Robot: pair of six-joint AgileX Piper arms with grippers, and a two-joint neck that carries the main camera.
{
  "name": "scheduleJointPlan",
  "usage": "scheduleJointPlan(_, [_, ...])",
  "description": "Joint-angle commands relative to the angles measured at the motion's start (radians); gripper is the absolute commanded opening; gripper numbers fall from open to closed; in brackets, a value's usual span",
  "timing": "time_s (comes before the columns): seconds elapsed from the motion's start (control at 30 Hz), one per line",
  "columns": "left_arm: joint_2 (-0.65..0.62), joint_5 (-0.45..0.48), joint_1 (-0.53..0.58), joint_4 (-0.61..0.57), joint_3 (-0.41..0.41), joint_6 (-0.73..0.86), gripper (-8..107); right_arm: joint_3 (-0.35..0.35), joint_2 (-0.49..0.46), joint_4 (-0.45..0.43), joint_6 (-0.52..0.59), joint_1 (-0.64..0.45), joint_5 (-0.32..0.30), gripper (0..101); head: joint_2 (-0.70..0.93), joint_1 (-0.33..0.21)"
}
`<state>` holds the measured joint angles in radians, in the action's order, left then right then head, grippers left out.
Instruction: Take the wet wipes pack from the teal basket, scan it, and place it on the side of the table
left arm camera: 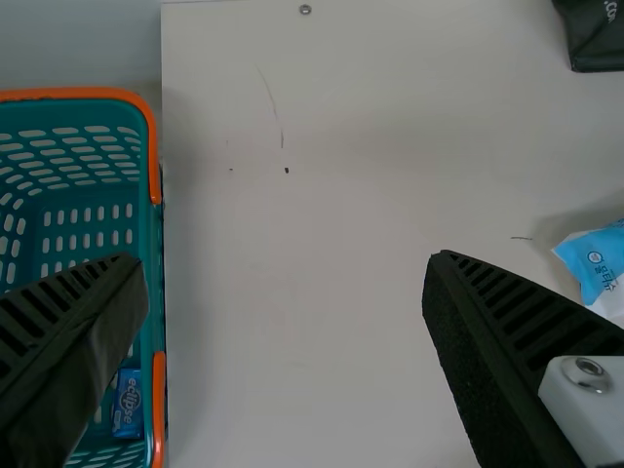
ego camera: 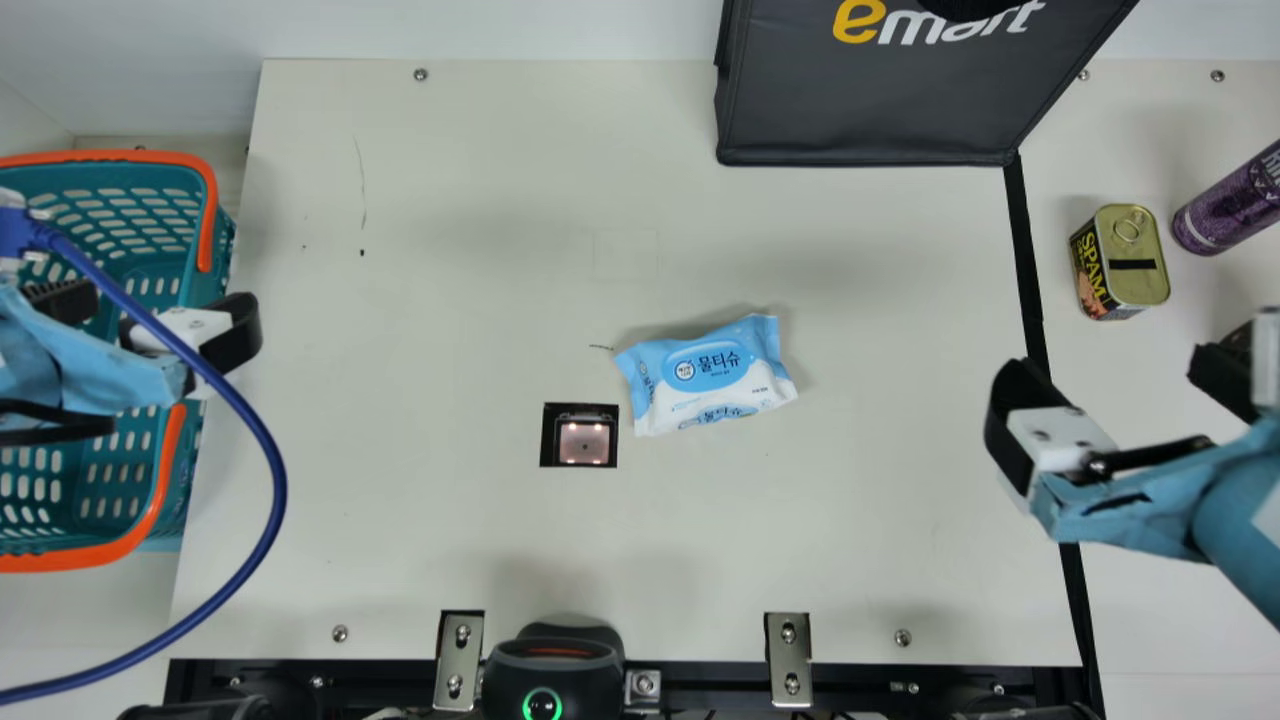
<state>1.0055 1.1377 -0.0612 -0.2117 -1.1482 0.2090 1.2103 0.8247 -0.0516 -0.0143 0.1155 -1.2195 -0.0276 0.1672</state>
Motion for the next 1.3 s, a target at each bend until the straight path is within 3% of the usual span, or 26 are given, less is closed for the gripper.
scheduleJointPlan(0.0, [0.000,0.000,0.000,0.000,0.000,0.000,90,-0.012,0.027,0.002,0.006,0.046,0.000,95,0.000,-0.029])
scheduleJointPlan(0.3, [0.000,0.000,0.000,0.000,0.000,0.000,90,-0.075,0.145,0.125,0.173,-0.004,0.000,95,0.000,-0.029])
scheduleJointPlan(0.63, [0.000,0.000,0.000,0.000,0.000,0.000,90,-0.097,0.302,0.236,0.409,-0.084,0.000,95,0.000,-0.029])
scheduleJointPlan(1.27, [0.000,0.000,0.000,0.000,0.000,0.000,90,0.005,0.556,0.203,0.713,0.047,0.000,95,0.000,-0.029])
